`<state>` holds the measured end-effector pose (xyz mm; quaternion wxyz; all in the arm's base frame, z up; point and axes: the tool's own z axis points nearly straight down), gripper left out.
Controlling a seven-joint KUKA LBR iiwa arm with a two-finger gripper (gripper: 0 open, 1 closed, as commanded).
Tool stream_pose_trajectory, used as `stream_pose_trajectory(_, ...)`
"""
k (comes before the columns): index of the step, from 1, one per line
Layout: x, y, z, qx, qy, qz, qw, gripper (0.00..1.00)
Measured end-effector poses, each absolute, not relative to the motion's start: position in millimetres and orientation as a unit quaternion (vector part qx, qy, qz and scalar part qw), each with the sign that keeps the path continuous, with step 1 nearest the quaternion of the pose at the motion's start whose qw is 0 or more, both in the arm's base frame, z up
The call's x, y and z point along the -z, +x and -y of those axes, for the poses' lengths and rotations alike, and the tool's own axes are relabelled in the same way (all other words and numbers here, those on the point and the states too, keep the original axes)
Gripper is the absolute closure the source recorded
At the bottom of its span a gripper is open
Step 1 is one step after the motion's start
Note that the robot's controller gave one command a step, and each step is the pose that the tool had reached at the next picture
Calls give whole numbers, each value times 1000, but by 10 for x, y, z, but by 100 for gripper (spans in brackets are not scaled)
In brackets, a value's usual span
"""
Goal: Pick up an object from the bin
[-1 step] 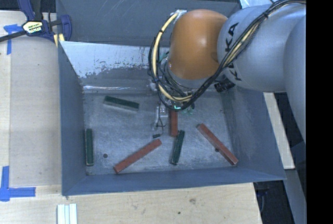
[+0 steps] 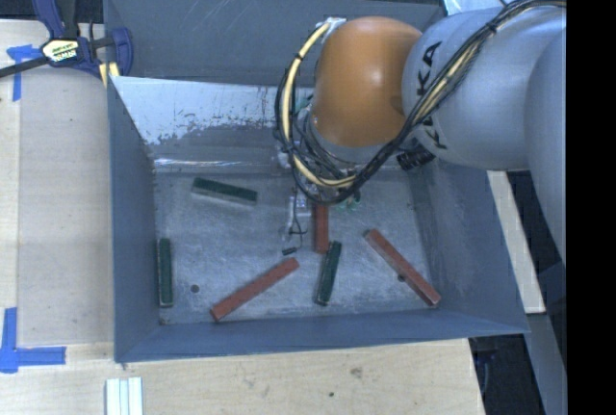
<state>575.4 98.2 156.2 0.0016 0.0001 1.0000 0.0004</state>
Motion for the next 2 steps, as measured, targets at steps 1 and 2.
stream_pose_trajectory(1, -1047, 5660, -750, -1, -16, -1000, 5, 0)
stream_pose_trajectory(2, -768, 5243, -873, 1, -46, -999, 0, 0)
